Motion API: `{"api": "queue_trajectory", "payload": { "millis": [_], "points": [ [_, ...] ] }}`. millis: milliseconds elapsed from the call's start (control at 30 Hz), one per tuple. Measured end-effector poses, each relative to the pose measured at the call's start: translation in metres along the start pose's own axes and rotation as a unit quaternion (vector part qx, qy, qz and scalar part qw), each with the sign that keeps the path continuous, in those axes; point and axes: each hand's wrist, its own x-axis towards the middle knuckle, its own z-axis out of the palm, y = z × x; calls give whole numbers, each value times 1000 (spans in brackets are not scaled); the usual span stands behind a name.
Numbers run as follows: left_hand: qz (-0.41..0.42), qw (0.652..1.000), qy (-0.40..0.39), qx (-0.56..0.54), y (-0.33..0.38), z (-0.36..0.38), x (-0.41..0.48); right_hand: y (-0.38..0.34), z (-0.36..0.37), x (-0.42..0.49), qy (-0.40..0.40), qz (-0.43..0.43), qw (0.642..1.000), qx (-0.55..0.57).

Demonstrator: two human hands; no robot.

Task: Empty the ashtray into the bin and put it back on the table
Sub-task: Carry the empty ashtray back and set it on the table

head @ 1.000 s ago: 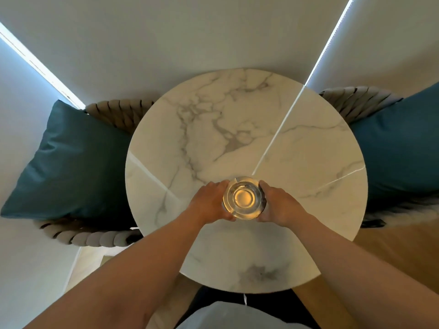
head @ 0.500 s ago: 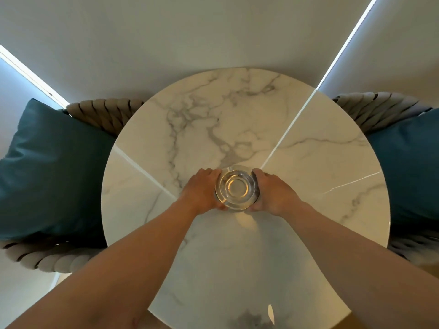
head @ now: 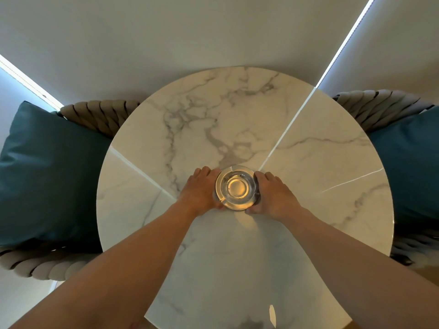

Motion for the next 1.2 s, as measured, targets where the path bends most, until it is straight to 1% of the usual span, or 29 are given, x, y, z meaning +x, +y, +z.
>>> {"api": "queue_trajectory", "payload": {
  "millis": [133, 267, 467, 700, 933, 1067, 1200],
  "points": [
    [-1, 1000, -6, -18, -1, 1, -2, 1, 1, -4, 3, 15, 1000, 20],
    [10, 1000, -10, -24, 0, 5, -7, 3, 1, -3, 1, 11, 1000, 21],
    [-9, 998, 50, -45, -2, 11, -21, 9, 0, 4, 17, 16, 999, 22],
    [-32, 996, 76, -21, -8, 11, -25, 16, 4, 2, 35, 13, 999, 14],
    [-6, 999, 38, -8, 1, 8, -13, 12, 9, -2, 29, 10, 999, 41],
    [-2, 999, 33, -13, 5, 11, -7, 11, 10, -4, 16, 13, 999, 45],
    [-7, 999, 46, -20, 7, 14, -5, 10, 10, -4, 17, 17, 998, 53]
  ]
}}
